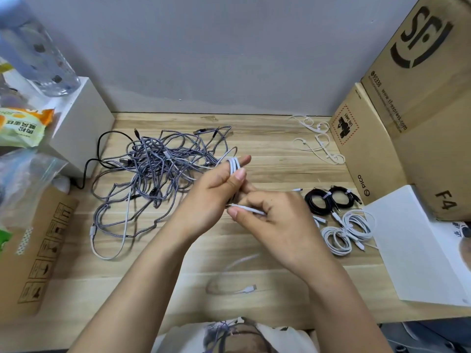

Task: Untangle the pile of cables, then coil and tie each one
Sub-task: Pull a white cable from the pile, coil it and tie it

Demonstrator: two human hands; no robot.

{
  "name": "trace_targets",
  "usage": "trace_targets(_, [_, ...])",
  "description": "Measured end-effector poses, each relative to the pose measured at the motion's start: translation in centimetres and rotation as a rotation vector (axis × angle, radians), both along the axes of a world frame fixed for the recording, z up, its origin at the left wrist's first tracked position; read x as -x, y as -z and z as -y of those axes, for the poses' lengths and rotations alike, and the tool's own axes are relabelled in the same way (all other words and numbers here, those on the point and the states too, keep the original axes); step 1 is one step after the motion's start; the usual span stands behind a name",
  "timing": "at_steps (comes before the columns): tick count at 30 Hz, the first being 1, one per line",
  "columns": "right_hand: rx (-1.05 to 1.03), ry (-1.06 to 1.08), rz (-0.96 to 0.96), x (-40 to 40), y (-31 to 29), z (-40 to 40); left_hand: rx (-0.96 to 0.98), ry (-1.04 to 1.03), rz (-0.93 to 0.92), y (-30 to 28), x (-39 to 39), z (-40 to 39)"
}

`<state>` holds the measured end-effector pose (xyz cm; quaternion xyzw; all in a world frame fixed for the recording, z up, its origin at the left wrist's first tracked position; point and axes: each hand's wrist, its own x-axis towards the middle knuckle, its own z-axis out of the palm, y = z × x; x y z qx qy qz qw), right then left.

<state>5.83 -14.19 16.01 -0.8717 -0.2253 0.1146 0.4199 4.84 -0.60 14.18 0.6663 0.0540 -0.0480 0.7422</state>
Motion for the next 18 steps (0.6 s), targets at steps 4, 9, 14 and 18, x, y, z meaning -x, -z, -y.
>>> trace_targets(4, [-0.189,0.060,-0.029,-0.3,-0.8,0.4,-0.109,0.105,-0.014,0.0,0.6,0.1])
trace_targets(9, [-0.321,0.196,0.008,-0.8,-0.8,0.9,0.003,0.224,-0.041,-0.5,1.3,0.1])
trace_targets(14, [-0.502,0.151,0.031,-1.1,-0.5,0.9,0.334,0.490,-0.031,-0.2,1.4,-1.4])
trace_targets(18, [-0.532,0.114,0.045,-1.7,-0.4,0.8,0.886,0.630,0.092,-1.1,1.4,-1.7])
